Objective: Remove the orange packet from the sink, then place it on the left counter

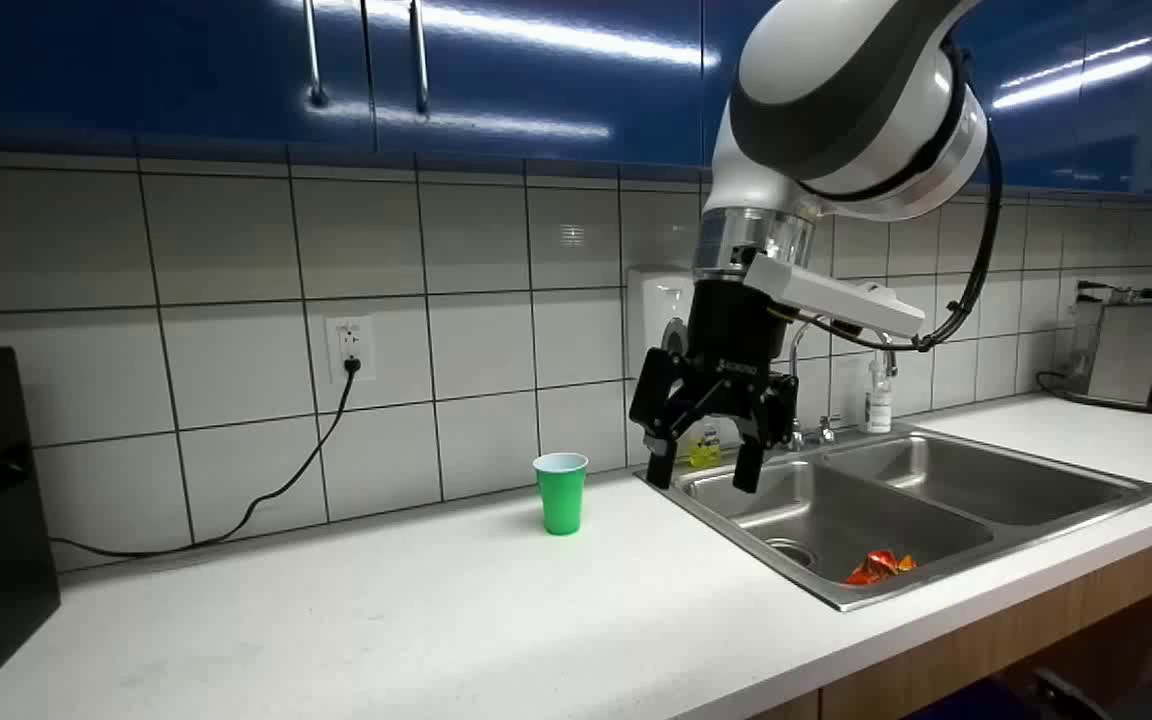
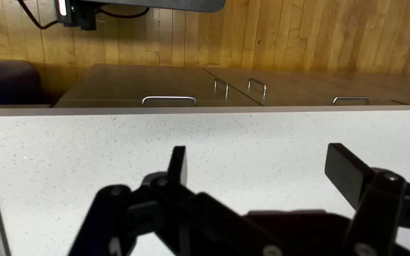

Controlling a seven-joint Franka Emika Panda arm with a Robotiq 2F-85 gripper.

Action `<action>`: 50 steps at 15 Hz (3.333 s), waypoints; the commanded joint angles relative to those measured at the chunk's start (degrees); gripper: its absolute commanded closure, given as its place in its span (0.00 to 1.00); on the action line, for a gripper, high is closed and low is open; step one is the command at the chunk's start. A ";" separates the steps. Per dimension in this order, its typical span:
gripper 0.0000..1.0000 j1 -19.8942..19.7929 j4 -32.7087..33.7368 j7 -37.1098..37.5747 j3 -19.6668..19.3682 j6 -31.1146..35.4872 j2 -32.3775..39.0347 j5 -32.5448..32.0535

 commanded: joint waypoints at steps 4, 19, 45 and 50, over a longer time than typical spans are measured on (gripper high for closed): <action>0.00 -0.89 0.12 1.28 0.69 -0.54 -0.69 -0.90; 0.00 -9.14 3.34 4.26 -1.10 -6.18 -1.07 -13.01; 0.00 -31.08 7.28 -11.18 -26.14 9.75 15.74 -21.42; 0.00 -30.65 13.40 -14.01 -29.17 10.01 24.77 -19.18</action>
